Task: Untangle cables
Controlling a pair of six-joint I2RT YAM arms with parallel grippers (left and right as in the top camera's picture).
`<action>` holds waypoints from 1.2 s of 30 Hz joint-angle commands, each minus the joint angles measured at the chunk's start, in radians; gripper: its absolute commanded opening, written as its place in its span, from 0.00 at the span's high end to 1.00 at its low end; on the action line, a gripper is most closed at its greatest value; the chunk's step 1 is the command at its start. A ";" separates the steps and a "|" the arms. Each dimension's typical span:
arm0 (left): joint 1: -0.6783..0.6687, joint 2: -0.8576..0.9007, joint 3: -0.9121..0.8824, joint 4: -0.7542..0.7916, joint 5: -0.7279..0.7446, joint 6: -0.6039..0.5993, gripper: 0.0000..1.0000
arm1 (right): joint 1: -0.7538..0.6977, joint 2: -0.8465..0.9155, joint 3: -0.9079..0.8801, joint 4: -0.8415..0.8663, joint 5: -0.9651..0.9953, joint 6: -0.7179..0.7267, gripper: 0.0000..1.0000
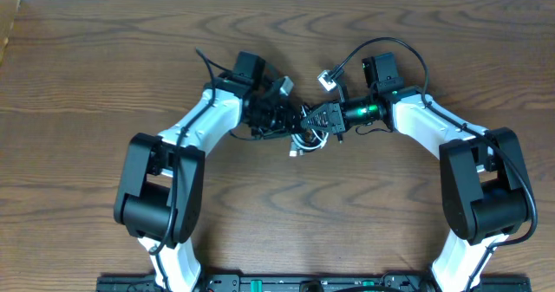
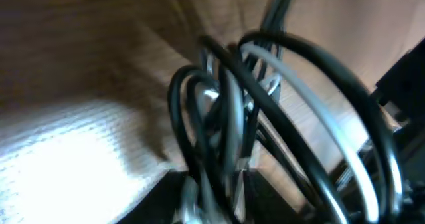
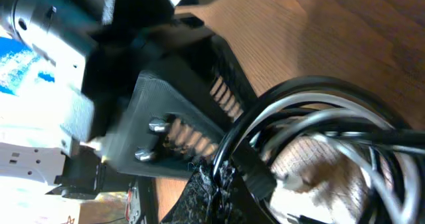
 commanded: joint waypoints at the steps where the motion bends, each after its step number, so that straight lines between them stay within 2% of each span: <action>1: -0.022 0.011 0.007 -0.002 -0.090 0.002 0.92 | 0.008 -0.033 0.011 0.003 -0.039 -0.020 0.99; 7: -0.027 0.011 0.007 -0.011 -0.111 0.003 0.92 | -0.012 -0.033 0.011 -0.018 0.060 -0.019 0.99; 13: -0.027 0.011 0.007 -0.043 0.016 0.149 0.93 | -0.035 -0.033 0.011 -0.080 0.290 -0.006 0.99; 21: -0.019 -0.006 0.007 -0.109 0.061 0.243 0.93 | -0.040 -0.033 0.011 -0.127 0.587 0.048 0.99; 27: -0.014 -0.100 0.008 -0.132 0.060 0.270 0.92 | -0.041 -0.033 0.011 -0.147 0.717 0.071 0.99; 36: 0.017 -0.305 0.009 -0.120 0.043 0.269 0.92 | -0.066 -0.033 0.011 -0.174 0.808 0.071 0.99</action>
